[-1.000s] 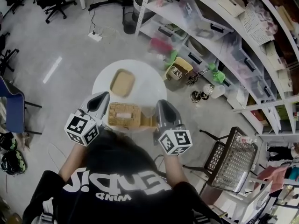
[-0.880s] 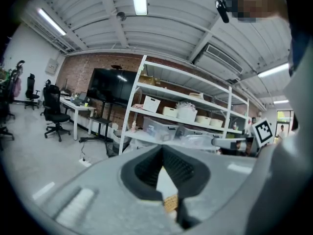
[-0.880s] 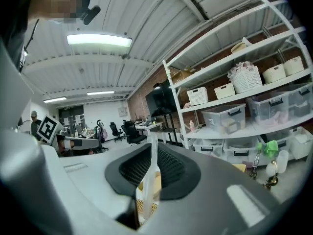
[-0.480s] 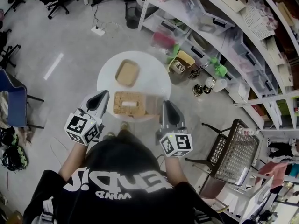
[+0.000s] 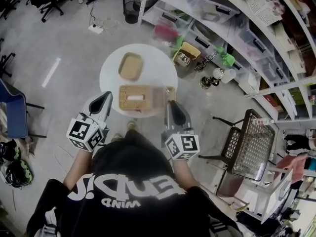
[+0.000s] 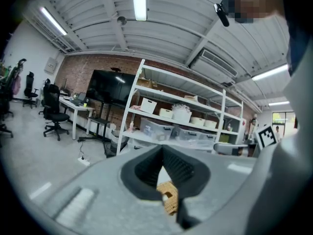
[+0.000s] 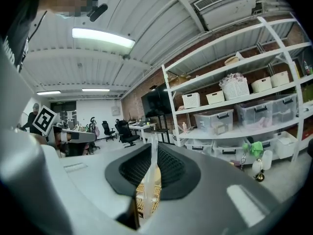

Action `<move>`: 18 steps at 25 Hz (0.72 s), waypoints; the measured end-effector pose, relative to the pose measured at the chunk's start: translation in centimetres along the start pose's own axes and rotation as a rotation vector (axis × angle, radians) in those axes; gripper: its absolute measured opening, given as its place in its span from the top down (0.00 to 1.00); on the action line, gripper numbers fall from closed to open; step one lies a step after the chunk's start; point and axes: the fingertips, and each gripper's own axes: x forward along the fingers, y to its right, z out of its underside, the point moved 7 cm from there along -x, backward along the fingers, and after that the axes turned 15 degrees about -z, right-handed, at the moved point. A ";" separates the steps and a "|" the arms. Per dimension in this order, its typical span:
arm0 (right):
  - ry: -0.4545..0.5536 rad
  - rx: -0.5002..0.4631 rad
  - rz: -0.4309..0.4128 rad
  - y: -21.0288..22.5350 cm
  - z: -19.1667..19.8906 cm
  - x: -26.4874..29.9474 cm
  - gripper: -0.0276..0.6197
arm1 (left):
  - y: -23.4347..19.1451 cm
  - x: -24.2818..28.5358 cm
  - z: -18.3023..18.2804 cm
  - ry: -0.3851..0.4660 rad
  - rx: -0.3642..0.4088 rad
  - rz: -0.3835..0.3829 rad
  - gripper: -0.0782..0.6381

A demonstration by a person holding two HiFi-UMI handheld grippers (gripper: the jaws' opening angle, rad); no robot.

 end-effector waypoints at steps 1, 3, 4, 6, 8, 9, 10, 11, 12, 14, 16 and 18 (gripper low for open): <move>0.001 -0.002 0.002 0.0 0.0 -0.3 0.90 | 0.2 -0.1 0.0 0.003 0.002 0.000 0.89; 0.005 -0.005 0.005 -0.1 -0.1 -0.6 0.90 | 0.5 -0.3 -0.1 0.009 0.009 0.000 0.89; 0.007 -0.005 0.005 -0.1 -0.1 -0.6 0.90 | 0.6 -0.4 -0.1 0.012 0.013 -0.001 0.89; 0.011 -0.004 0.004 -0.3 -0.2 -0.6 0.90 | 0.6 -0.6 -0.2 0.017 0.024 -0.005 0.89; 0.013 0.000 0.003 -0.5 -0.2 -0.6 0.90 | 0.6 -0.8 -0.2 0.023 0.031 -0.010 0.89; 0.013 0.002 0.001 -0.6 -0.2 -0.6 0.90 | 0.6 -0.9 -0.2 0.025 0.032 -0.011 0.89; 0.012 0.004 0.000 -0.6 -0.1 -0.6 0.90 | 0.6 -0.9 -0.1 0.025 0.031 -0.011 0.89; 0.009 0.006 -0.001 -0.7 0.0 -0.7 0.90 | 0.6 -0.9 -0.1 0.025 0.029 -0.010 0.89; 0.007 0.008 -0.002 -0.6 0.1 -0.7 0.90 | 0.7 -0.9 0.0 0.024 0.029 -0.008 0.89; 0.004 0.008 -0.003 -0.6 0.1 -0.7 0.90 | 0.8 -0.8 0.0 0.021 0.029 -0.004 0.89; 0.006 0.010 -0.002 -0.7 0.0 -0.6 0.90 | 0.7 -0.7 0.0 0.019 0.028 -0.001 0.89; 0.008 0.014 -0.002 -0.7 0.1 -0.5 0.90 | 0.6 -0.6 0.2 0.016 0.027 0.000 0.89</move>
